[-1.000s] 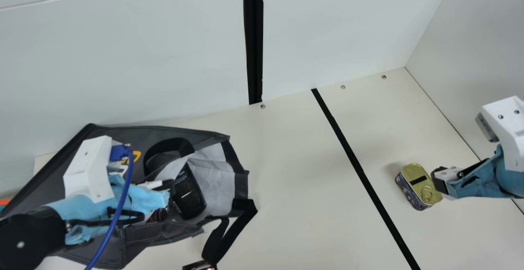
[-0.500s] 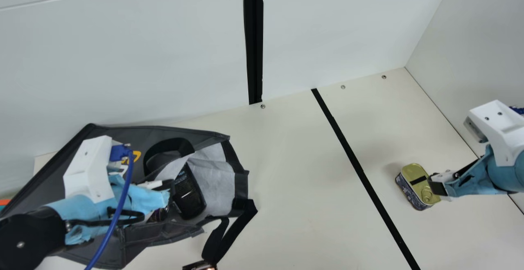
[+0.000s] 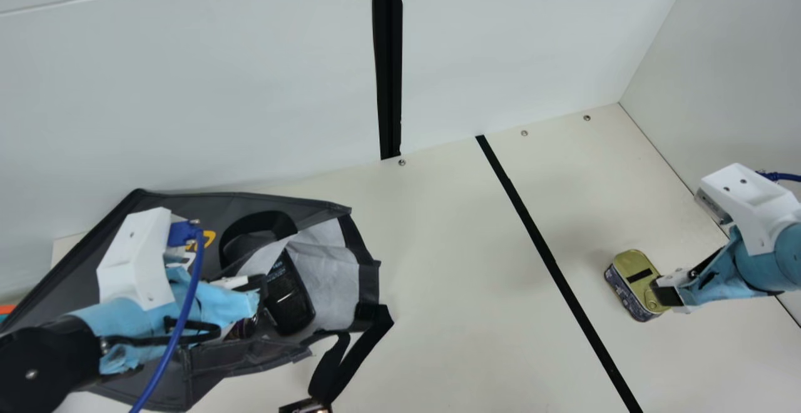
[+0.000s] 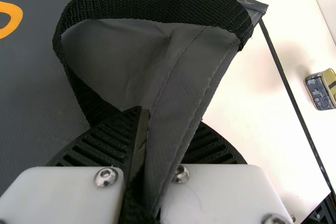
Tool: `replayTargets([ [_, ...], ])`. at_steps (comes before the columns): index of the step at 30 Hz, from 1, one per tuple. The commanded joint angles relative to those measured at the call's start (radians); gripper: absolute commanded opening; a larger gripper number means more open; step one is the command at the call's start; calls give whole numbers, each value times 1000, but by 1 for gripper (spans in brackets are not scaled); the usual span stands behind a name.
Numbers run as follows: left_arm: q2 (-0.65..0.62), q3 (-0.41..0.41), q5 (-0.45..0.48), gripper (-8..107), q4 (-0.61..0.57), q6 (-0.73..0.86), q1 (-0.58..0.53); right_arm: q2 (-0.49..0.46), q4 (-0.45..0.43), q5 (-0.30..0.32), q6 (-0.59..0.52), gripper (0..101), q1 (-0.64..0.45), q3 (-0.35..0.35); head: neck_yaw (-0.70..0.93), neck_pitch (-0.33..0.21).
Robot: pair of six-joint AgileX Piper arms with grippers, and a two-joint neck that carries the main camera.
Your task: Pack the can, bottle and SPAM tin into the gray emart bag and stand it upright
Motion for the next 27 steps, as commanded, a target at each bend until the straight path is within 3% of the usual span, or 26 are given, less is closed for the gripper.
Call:
replayTargets([
  [1,0,0,0,-8,0,0,0,11,-2,2,-7,95,-2,0,-1,-23],
  [8,0,0,0,-8,0,0,0,57,-1,0,-28,95,-11,-2,-1,-23],
  [27,0,0,0,-8,0,0,0,201,0,-136,-20,95,18,61,-1,-23],
])
